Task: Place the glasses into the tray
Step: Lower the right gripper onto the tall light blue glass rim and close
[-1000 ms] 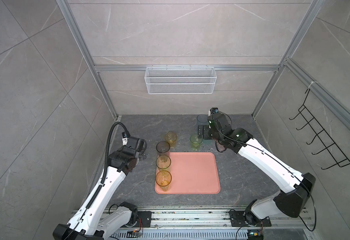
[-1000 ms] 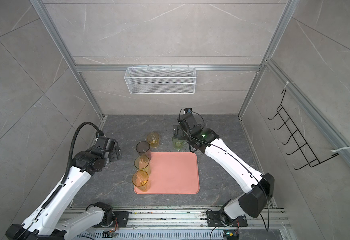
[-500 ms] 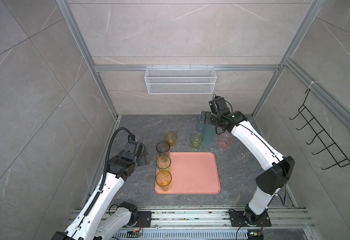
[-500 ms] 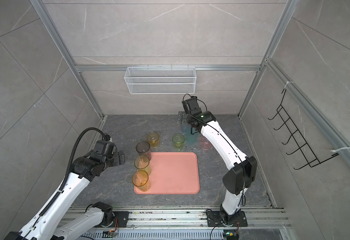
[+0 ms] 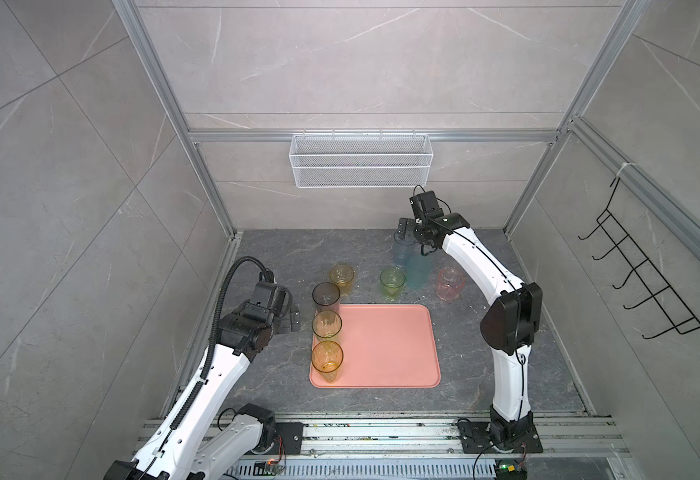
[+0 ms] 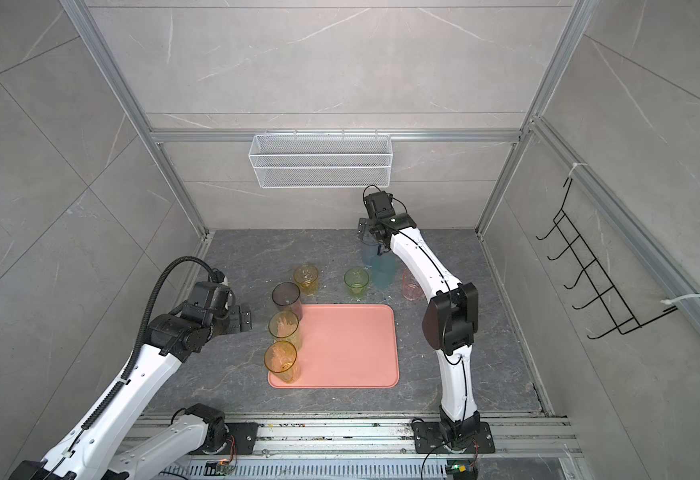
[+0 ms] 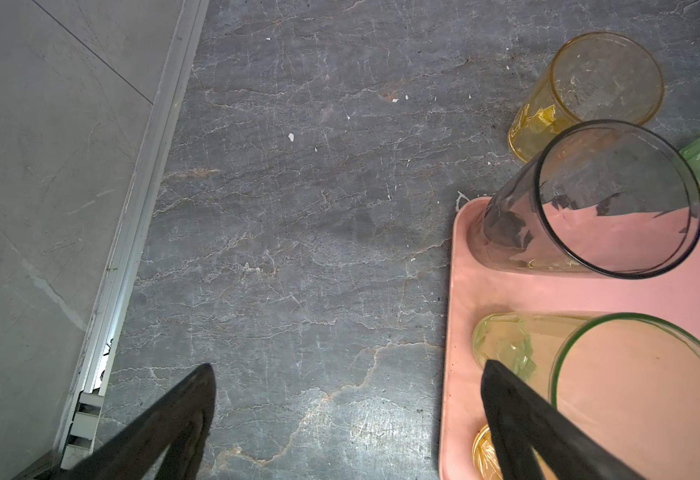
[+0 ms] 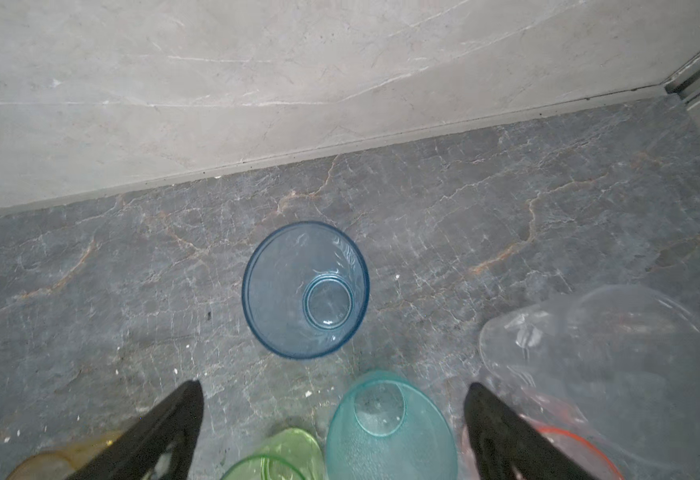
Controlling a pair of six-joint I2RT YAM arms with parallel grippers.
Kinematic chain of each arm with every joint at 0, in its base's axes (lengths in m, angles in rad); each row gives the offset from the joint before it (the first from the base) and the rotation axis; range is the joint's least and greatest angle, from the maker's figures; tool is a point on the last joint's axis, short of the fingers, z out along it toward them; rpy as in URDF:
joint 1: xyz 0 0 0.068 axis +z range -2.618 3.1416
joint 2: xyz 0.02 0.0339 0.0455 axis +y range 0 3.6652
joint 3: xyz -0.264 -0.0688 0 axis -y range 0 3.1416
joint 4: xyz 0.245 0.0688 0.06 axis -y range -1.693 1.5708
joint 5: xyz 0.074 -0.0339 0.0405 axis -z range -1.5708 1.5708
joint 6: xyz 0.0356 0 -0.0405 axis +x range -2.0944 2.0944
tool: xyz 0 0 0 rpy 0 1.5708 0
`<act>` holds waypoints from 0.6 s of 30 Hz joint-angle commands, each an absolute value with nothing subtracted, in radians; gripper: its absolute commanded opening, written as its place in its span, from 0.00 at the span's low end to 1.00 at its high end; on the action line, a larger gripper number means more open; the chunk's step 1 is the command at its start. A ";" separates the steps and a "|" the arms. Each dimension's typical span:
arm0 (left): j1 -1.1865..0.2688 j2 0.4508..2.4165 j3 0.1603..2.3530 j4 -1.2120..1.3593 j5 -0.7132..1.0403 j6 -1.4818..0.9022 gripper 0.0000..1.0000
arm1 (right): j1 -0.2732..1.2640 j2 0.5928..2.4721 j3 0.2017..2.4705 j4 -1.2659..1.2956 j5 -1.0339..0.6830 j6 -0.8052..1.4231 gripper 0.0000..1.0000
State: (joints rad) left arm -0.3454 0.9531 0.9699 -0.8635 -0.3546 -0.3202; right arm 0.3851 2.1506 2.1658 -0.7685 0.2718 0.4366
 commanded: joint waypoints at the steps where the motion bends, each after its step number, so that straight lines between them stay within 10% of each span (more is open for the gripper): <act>1: -0.331 0.961 0.979 -0.859 -0.344 -0.305 1.00 | 0.384 2.220 2.263 -0.812 0.261 0.463 0.98; 18: -0.319 0.937 0.978 -0.862 -0.348 -0.315 1.00 | 0.345 2.398 2.428 -0.879 0.254 0.519 0.88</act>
